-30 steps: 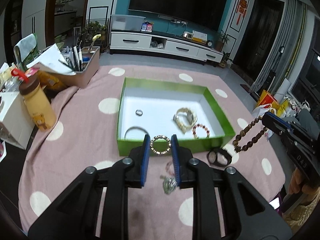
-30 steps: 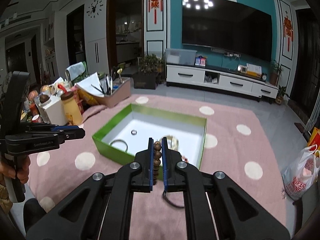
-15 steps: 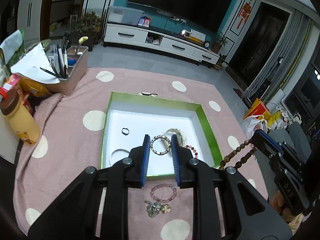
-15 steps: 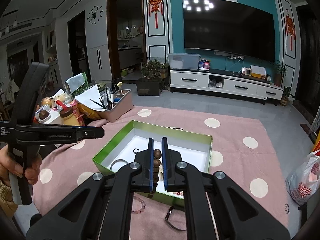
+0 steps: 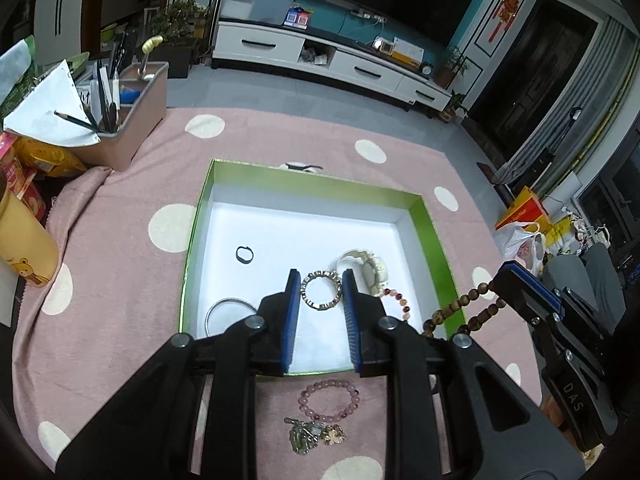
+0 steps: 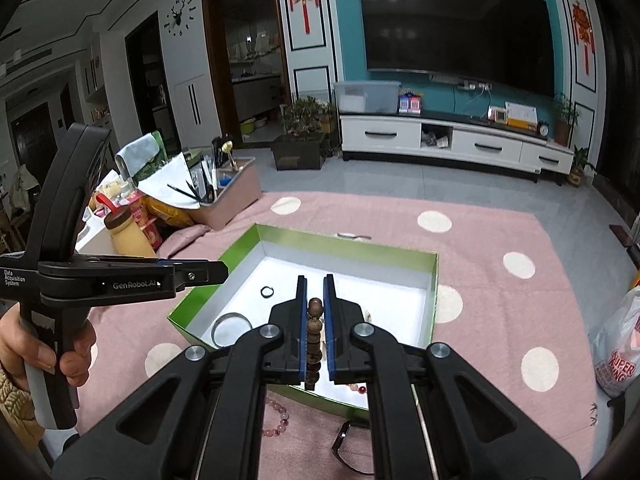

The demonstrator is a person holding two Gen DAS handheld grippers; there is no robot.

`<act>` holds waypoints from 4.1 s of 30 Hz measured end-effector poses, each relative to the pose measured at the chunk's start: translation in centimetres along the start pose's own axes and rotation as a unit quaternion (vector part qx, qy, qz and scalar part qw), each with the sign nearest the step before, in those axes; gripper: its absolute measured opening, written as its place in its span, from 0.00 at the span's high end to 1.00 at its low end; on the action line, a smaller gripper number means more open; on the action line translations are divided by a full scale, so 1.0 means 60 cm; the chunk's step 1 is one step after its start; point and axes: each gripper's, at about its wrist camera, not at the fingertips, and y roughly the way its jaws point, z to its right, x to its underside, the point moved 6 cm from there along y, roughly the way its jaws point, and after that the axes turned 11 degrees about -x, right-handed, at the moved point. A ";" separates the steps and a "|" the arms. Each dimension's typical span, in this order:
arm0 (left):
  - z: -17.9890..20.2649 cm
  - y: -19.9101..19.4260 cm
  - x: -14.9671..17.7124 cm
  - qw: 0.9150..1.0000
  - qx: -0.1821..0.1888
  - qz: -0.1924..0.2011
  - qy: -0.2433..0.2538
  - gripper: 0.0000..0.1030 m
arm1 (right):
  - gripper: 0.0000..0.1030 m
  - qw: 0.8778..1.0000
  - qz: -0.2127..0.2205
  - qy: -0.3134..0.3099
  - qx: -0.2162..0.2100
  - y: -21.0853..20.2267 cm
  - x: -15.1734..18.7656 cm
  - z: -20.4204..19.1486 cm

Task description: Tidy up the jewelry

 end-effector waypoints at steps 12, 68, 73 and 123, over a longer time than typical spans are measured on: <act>-0.013 0.086 0.017 0.999 -0.019 -0.038 0.000 0.80 | 0.93 0.999 -0.044 0.017 -0.022 0.081 0.028 -0.001; -0.051 -0.026 0.154 0.999 -0.042 -0.005 0.007 0.40 | 0.63 0.993 -0.031 0.108 0.020 -0.078 0.173 0.063; -0.052 -0.035 0.195 0.999 -0.040 -0.010 0.014 0.40 | 0.63 0.994 -0.036 0.105 0.016 -0.091 0.190 0.047; -0.082 -0.016 0.311 0.997 -0.062 -0.017 0.030 0.40 | 0.69 0.989 -0.132 0.008 -0.069 0.074 0.274 -0.116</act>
